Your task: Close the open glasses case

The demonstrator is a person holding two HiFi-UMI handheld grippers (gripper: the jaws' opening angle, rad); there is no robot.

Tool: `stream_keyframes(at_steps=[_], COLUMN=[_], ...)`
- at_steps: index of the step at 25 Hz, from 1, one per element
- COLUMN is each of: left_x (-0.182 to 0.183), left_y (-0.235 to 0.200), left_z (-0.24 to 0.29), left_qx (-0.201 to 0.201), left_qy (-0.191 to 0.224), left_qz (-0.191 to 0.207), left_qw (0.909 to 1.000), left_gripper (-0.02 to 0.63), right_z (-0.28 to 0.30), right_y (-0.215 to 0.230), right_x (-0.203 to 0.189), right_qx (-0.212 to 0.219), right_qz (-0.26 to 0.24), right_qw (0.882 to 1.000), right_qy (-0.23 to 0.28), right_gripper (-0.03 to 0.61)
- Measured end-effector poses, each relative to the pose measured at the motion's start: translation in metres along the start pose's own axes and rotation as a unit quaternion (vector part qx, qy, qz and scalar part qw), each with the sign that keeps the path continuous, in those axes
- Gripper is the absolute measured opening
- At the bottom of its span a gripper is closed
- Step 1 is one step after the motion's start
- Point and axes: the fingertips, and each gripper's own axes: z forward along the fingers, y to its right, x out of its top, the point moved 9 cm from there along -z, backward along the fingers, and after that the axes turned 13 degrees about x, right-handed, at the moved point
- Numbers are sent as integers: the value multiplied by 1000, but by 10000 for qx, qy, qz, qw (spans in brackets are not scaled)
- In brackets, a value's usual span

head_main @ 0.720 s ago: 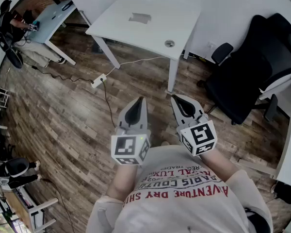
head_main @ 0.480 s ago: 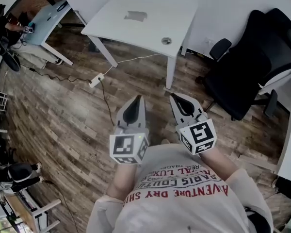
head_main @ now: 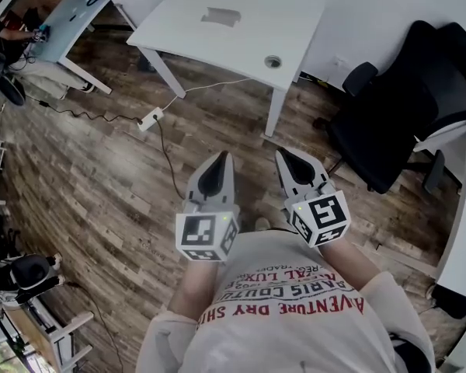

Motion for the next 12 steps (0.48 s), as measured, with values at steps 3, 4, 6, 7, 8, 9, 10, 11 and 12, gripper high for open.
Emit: stream_keyframes(at_steps=[3, 4, 6, 7, 8, 9, 10, 11, 12], left_x=[0, 1, 6, 10, 14, 18, 22, 26, 30], left_y=[-16, -23, -40, -49, -58, -68, -78, -89, -100], left_z=[14, 19, 32, 39, 47, 55, 63, 71, 78], left_qx=[-11, -16, -29, -45, -72, -107, -146, -183, -219], left_qy=[-91, -108, -117, -116, -118, -123, -129, -130, -125], left_qz=[-49, -64, -85, -89, -89, -85, -80, -75, -71], left_qw=[9999, 9999, 9999, 9999, 9999, 9998, 9998, 9997, 9997], left_gripper=[-2, -2, -2, -2, -2, -2, -2, -2, -2], right_z=[20, 28, 49, 60, 72, 83, 95, 107, 119], right_y=[3, 4, 6, 7, 8, 8, 9, 9, 8], right_x=[0, 1, 6, 9, 13, 17, 21, 24, 27], right_qx=[-24, -32, -39, -43, -54, -75, -105, -138, -170], right_qz=[75, 93, 97, 84, 71, 63, 61, 62, 63], right_qw=[9999, 9999, 9999, 9999, 9999, 9998, 9998, 9997, 9997], right_qy=[-82, -104, -131, -139, -146, -155, -166, -179, -191], right_gripper=[12, 12, 12, 12, 12, 12, 12, 12, 12])
